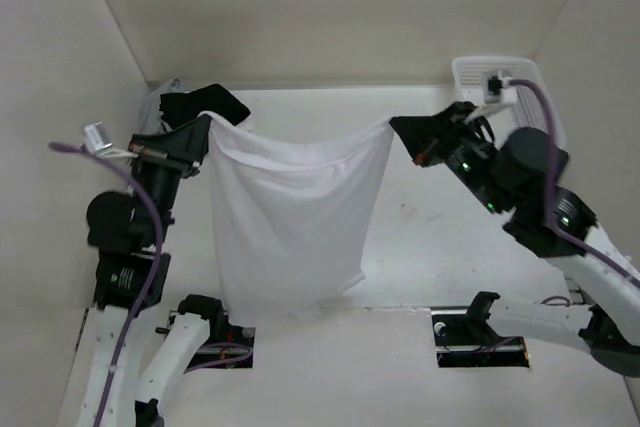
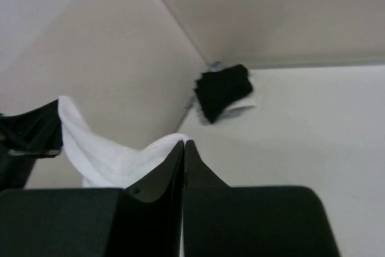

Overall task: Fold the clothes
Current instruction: Flatten the tank top out

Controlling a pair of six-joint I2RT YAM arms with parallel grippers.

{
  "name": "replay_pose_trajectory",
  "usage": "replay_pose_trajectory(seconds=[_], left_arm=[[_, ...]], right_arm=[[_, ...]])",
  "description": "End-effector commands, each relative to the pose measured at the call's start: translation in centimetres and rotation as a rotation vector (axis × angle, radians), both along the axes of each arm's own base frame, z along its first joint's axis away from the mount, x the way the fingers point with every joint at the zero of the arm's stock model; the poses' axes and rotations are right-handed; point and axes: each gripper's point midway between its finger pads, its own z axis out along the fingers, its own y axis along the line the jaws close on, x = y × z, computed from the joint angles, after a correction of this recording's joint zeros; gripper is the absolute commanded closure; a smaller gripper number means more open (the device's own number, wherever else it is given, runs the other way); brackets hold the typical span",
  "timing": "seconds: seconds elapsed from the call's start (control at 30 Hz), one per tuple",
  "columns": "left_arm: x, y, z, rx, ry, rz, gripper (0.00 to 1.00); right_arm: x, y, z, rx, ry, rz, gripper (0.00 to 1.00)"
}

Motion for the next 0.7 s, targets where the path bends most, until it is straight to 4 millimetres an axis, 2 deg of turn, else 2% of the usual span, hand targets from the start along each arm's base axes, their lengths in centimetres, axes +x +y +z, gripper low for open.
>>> replay_pose_trajectory(seconds=[0.0,0.07,0.13,0.2,0.23,0.3,0.4,0.47,0.57,0.67], left_arm=[[5.6,0.1,-2.5,-0.011,0.092,0.043,0.99],[8.9,0.6,-2.1,-0.024,0.1,0.07,0.99],[12.3,0.9,-0.4,-0.032,0.094,0.082,0.99],[15.4,0.5,1.9,-0.029,0.08,0.064,0.99],[16.4,0.2,3.6,-0.021,0.058,0.051,0.99],[17.9,0.2,5.9,-0.02,0.035,0.036,0.99],[17.8,0.6,9.3,-0.009,-0.027,0.042,1.0],[17.2,1.0,10.4,0.005,-0.06,0.06,0.99],[15.9,1.7,9.7,0.019,-0.065,0.083,0.99],[15.0,1.8,6.2,0.018,-0.033,0.093,0.99]], right_arm=[[4.1,1.7,-1.3,0.038,0.055,0.063,1.0],[8.4,2.0,-1.6,0.039,0.085,0.058,1.0],[12.5,2.3,-0.6,0.045,0.098,0.055,1.0],[15.4,2.3,2.3,0.063,0.065,0.05,1.0],[16.4,2.2,3.9,0.073,0.046,0.044,1.0],[17.4,1.5,7.0,0.087,0.007,0.027,1.0],[17.5,0.4,11.0,0.107,-0.054,0.013,1.0],[17.3,-0.3,11.8,0.108,-0.061,0.007,1.0],[17.1,-0.8,10.2,0.079,-0.03,-0.004,1.0],[16.7,-1.2,6.4,0.049,0.014,-0.028,1.0]])
